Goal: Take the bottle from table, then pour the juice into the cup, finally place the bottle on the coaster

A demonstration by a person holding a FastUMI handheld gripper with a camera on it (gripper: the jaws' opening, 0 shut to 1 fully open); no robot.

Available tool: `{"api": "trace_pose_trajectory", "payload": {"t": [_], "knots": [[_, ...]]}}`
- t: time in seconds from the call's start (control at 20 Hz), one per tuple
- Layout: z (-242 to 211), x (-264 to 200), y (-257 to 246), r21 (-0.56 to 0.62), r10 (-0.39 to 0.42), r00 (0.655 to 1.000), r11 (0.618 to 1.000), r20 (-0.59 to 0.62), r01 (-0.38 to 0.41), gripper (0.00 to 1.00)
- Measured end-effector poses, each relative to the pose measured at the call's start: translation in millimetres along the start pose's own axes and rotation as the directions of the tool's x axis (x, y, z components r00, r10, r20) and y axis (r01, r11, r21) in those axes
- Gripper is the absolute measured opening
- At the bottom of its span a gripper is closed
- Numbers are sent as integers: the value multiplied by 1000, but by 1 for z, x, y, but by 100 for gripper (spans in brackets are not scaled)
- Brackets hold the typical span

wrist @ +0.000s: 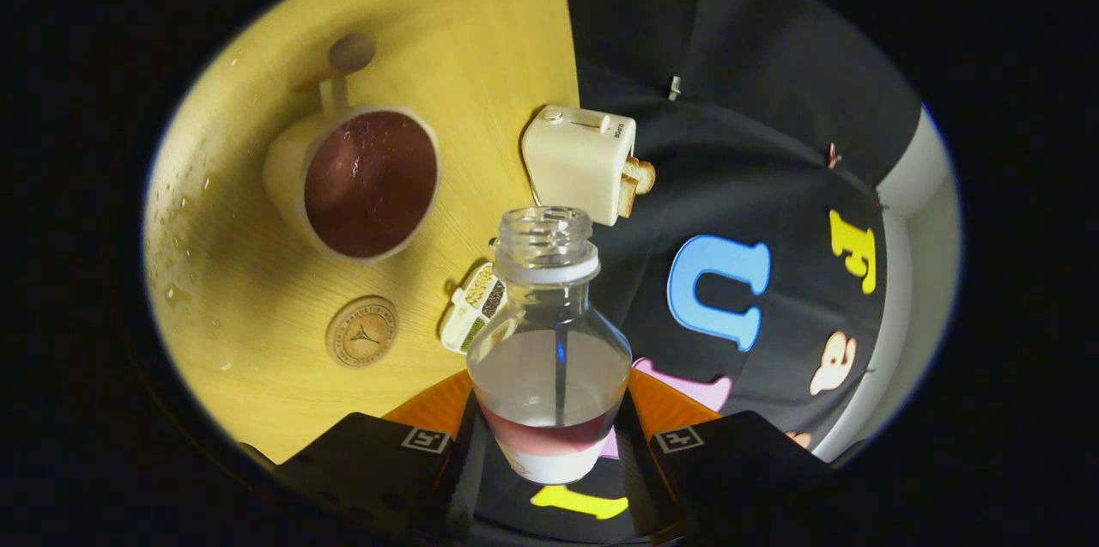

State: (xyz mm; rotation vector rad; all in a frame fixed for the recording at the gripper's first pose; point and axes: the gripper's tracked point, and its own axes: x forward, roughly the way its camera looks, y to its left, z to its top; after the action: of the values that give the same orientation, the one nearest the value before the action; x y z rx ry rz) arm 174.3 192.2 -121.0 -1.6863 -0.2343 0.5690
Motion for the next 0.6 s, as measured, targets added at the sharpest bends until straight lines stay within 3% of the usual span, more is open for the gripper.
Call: {"api": "trace_pose_trajectory", "payload": {"t": [0.3, 0.6], "knots": [[-26, -16, -22, 263, -12, 999, 964, -48, 24, 71], [-62, -41, -25, 546, 18, 996, 837, -82, 30, 71]]}}
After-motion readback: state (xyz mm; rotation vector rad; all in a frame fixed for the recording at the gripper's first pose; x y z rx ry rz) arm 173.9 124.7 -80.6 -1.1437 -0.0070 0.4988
